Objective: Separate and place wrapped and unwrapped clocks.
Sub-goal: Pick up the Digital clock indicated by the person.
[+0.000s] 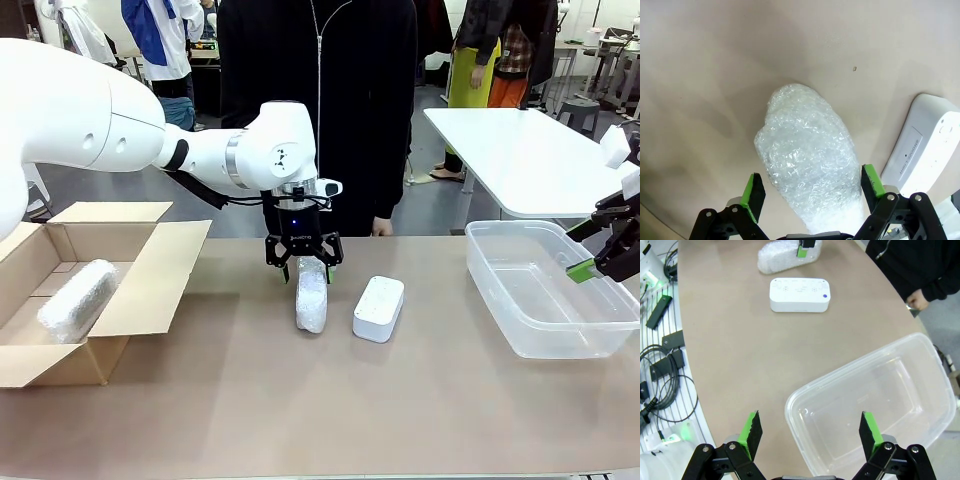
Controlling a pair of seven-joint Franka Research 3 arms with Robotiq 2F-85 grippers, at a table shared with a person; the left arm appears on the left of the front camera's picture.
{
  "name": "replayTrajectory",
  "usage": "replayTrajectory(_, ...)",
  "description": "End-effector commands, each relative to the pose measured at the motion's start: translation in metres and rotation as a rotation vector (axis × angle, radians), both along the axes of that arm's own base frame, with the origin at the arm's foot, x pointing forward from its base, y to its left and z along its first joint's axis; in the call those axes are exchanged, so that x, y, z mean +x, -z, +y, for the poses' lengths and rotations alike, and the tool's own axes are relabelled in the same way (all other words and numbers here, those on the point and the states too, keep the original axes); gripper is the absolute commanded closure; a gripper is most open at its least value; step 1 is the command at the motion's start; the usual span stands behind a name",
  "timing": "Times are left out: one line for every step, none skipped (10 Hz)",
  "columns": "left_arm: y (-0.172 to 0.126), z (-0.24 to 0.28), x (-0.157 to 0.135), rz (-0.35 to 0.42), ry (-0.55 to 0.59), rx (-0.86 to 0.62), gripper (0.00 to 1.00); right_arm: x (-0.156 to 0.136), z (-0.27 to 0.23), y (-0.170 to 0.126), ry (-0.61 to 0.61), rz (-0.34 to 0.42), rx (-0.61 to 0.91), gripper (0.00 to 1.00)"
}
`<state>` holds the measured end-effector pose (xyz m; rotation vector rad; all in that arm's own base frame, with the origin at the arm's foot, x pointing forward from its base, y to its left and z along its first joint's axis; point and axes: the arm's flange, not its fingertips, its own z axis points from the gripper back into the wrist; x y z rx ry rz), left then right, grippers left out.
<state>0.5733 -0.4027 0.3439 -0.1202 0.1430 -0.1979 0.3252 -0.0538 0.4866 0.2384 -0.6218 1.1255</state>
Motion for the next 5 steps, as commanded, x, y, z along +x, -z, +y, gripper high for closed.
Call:
replayTrajectory(-0.0008, 0.0009, 0.0005, 0.0, -0.002, -0.002, 0.0, 0.0023, -0.0004, 0.0024, -0.02, -0.006, 0.032, 0.0)
replayTrajectory(-0.0008, 0.0009, 0.0005, 0.0, -0.002, -0.002, 0.0, 0.0023, -0.0004, 0.0024, -0.02, -0.006, 0.032, 0.0)
replayTrajectory(-0.0008, 0.0009, 0.0005, 0.0, -0.002, -0.002, 0.0, 0.0023, -0.0004, 0.0024, -0.02, -0.006, 0.032, 0.0)
replayTrajectory(-0.0008, 0.0009, 0.0005, 0.0, -0.002, -0.002, 0.0, 0.0023, -0.0004, 0.0024, -0.02, -0.006, 0.032, 0.0)
replayTrajectory(0.0, 0.0002, 0.0001, 0.0, 0.0, 0.0, 0.0, 0.0023, -0.0004, 0.0024, -0.02, -0.006, 0.032, 0.0)
